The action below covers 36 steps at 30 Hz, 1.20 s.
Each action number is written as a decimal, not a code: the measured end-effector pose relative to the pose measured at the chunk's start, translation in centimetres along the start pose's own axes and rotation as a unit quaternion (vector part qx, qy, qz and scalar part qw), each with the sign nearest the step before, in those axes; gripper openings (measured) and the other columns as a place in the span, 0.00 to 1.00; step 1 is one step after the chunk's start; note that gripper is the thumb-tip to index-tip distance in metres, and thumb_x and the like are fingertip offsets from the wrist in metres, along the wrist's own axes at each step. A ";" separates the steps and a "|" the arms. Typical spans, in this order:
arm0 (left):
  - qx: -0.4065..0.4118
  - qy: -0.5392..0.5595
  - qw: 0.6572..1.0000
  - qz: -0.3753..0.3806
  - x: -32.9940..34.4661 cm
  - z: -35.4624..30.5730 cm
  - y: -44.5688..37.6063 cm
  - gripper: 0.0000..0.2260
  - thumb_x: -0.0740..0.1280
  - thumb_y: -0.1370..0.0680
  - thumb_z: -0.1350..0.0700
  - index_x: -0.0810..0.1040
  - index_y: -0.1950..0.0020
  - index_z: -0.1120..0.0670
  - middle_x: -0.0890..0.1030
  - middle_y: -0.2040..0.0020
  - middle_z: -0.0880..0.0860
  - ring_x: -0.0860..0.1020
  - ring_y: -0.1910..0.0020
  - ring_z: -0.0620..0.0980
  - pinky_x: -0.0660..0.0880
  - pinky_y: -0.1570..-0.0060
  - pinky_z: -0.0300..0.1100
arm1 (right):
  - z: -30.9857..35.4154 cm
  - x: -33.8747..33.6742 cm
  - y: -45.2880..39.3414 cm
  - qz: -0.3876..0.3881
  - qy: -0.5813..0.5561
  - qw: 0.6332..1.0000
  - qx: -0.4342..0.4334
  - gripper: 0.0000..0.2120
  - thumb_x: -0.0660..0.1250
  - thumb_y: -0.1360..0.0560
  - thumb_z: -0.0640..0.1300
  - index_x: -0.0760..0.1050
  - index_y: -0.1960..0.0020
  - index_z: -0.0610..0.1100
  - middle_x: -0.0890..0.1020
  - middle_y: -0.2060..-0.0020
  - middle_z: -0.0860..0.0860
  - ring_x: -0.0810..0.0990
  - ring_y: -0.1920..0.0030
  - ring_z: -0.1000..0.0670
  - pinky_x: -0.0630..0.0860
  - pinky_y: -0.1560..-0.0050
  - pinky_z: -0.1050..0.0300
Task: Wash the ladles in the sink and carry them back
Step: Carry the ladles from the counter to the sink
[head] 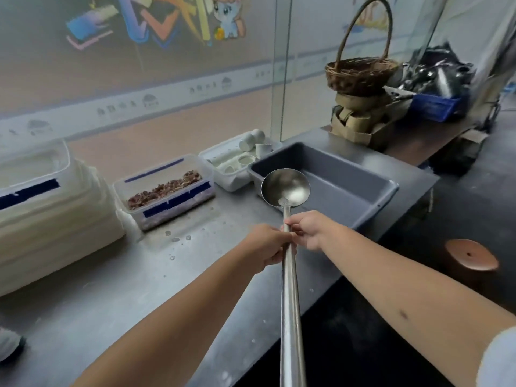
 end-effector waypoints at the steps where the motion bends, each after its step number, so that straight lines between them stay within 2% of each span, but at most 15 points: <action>1: 0.003 -0.011 1.000 0.019 1.7 -0.3 0.1 0.04 0.69 0.24 0.63 0.79 0.52 0.63 0.79 0.62 0.57 0.80 0.68 0.48 0.78 0.64 0.36 | 0.1 -1.8 0.9 -0.016 -0.019 1.000 -0.007 0.07 0.62 0.22 0.33 0.74 0.59 0.35 0.77 0.65 0.41 0.77 0.66 0.47 0.79 0.74 0.62; 6: 0.015 -0.069 0.994 0.089 10.1 -1.0 0.8 0.05 0.70 0.26 0.62 0.80 0.52 0.63 0.80 0.61 0.58 0.81 0.65 0.50 0.77 0.66 0.38 | -0.1 -10.4 6.2 -0.085 -0.090 0.991 -0.040 0.07 0.63 0.22 0.34 0.75 0.59 0.34 0.77 0.66 0.42 0.77 0.66 0.48 0.79 0.73 0.62; 11: 0.019 -0.130 0.975 0.178 21.1 0.0 3.4 0.06 0.73 0.28 0.62 0.81 0.53 0.62 0.81 0.64 0.57 0.81 0.70 0.47 0.77 0.68 0.37 | -2.4 -20.4 13.6 -0.164 -0.163 0.970 -0.073 0.06 0.63 0.22 0.33 0.75 0.58 0.35 0.77 0.73 0.44 0.78 0.67 0.49 0.80 0.73 0.61; 16: 0.022 -0.171 0.954 0.245 31.8 2.9 7.5 0.07 0.74 0.29 0.60 0.82 0.55 0.62 0.82 0.64 0.57 0.80 0.69 0.47 0.76 0.62 0.38 | -6.7 -29.8 21.9 -0.234 -0.192 0.949 -0.083 0.04 0.64 0.23 0.33 0.75 0.55 0.34 0.77 0.69 0.43 0.79 0.67 0.49 0.77 0.76 0.62; 19: 0.021 -0.199 0.936 0.290 38.8 5.1 11.1 0.06 0.74 0.28 0.59 0.82 0.56 0.61 0.81 0.66 0.56 0.79 0.72 0.45 0.73 0.70 0.34 | -10.0 -35.6 27.5 -0.276 -0.217 0.932 -0.089 0.03 0.63 0.23 0.32 0.76 0.55 0.35 0.78 0.69 0.43 0.80 0.71 0.51 0.77 0.76 0.62; 21: 0.018 -0.215 0.922 0.321 43.7 7.0 14.1 0.06 0.74 0.29 0.60 0.82 0.56 0.61 0.81 0.66 0.56 0.79 0.72 0.45 0.73 0.71 0.34 | -12.7 -39.6 31.8 -0.313 -0.229 0.917 -0.091 0.03 0.64 0.24 0.32 0.76 0.55 0.35 0.78 0.69 0.43 0.80 0.71 0.50 0.77 0.76 0.61; 25: 0.016 -0.244 0.884 0.398 54.2 11.8 20.4 0.05 0.70 0.26 0.61 0.81 0.54 0.63 0.81 0.63 0.57 0.80 0.68 0.48 0.76 0.65 0.38 | -18.9 -47.8 41.4 -0.380 -0.265 0.880 -0.105 0.02 0.65 0.24 0.32 0.75 0.55 0.35 0.79 0.69 0.42 0.81 0.68 0.48 0.80 0.71 0.58; 28: 0.014 -0.264 0.862 0.433 60.6 15.0 24.2 0.05 0.69 0.24 0.62 0.80 0.53 0.65 0.81 0.63 0.59 0.81 0.67 0.51 0.78 0.64 0.41 | -23.1 -52.0 47.7 -0.423 -0.289 0.852 -0.104 0.03 0.64 0.24 0.32 0.75 0.56 0.35 0.79 0.68 0.42 0.80 0.67 0.48 0.80 0.69 0.58; 30: 0.005 -0.285 0.839 0.462 64.9 17.5 27.6 0.07 0.70 0.25 0.62 0.80 0.52 0.66 0.81 0.60 0.60 0.80 0.63 0.54 0.78 0.58 0.44 | -26.3 -54.8 52.5 -0.460 -0.310 0.825 -0.107 0.05 0.64 0.24 0.32 0.76 0.58 0.36 0.79 0.68 0.43 0.80 0.67 0.49 0.80 0.70 0.58; 32: 0.005 -0.308 0.812 0.496 68.7 19.7 30.8 0.08 0.71 0.26 0.61 0.81 0.52 0.66 0.82 0.61 0.60 0.79 0.61 0.55 0.75 0.56 0.47 | -29.5 -56.9 56.8 -0.489 -0.335 0.798 -0.107 0.06 0.64 0.23 0.33 0.76 0.59 0.36 0.79 0.68 0.43 0.79 0.69 0.49 0.80 0.71 0.59; 36: -0.004 -0.347 0.745 0.570 75.3 24.3 37.3 0.05 0.71 0.26 0.61 0.80 0.57 0.63 0.82 0.65 0.58 0.79 0.64 0.53 0.74 0.57 0.46 | -36.2 -60.5 64.5 -0.543 -0.388 0.736 -0.112 0.08 0.63 0.23 0.34 0.75 0.61 0.37 0.78 0.67 0.43 0.79 0.76 0.52 0.78 0.75 0.61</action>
Point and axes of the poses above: each hand's wrist, its own y-axis away from the middle knuckle, its own x-axis out of the palm, z = x × y, the point moved 6 cm from there along -y, towards the middle knuckle
